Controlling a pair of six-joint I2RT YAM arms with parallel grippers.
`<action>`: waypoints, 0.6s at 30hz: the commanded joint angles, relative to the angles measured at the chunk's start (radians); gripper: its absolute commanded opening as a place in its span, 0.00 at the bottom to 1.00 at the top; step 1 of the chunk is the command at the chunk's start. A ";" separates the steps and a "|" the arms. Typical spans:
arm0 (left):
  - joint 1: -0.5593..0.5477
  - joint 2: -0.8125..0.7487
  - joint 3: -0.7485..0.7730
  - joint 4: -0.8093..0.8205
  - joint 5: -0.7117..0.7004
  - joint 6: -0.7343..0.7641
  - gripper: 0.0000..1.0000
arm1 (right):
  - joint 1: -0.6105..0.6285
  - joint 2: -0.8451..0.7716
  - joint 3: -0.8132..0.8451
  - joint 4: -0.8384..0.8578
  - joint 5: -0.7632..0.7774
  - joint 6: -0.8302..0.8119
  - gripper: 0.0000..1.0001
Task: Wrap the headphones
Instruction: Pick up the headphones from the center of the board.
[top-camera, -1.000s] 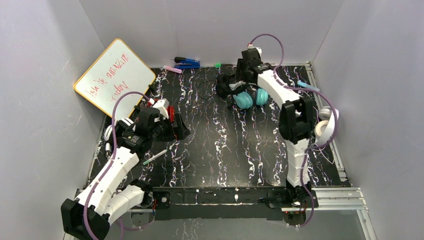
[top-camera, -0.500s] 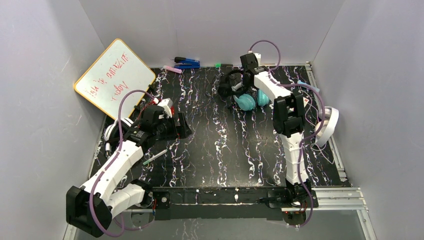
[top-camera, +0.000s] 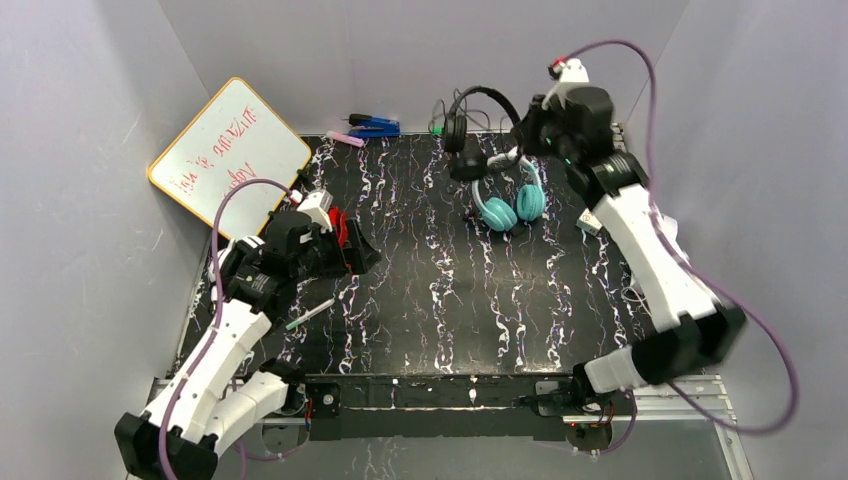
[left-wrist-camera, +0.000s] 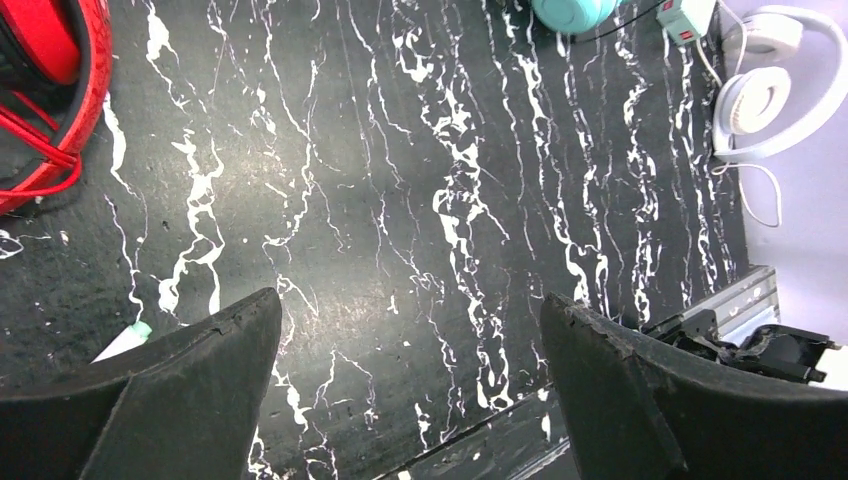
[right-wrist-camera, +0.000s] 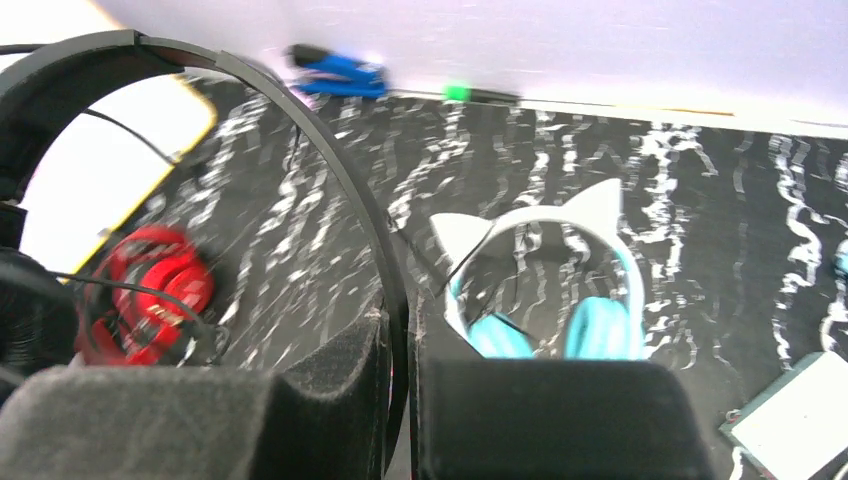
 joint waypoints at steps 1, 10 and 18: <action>-0.003 -0.068 0.091 -0.132 -0.032 0.036 0.98 | -0.001 -0.226 -0.240 0.050 -0.283 -0.021 0.13; -0.003 -0.146 0.235 -0.311 -0.120 0.097 0.98 | -0.001 -0.578 -0.494 0.032 -0.447 -0.008 0.23; -0.003 -0.124 0.196 -0.229 0.034 0.088 0.98 | 0.016 -0.495 -0.604 -0.016 -0.645 0.042 0.19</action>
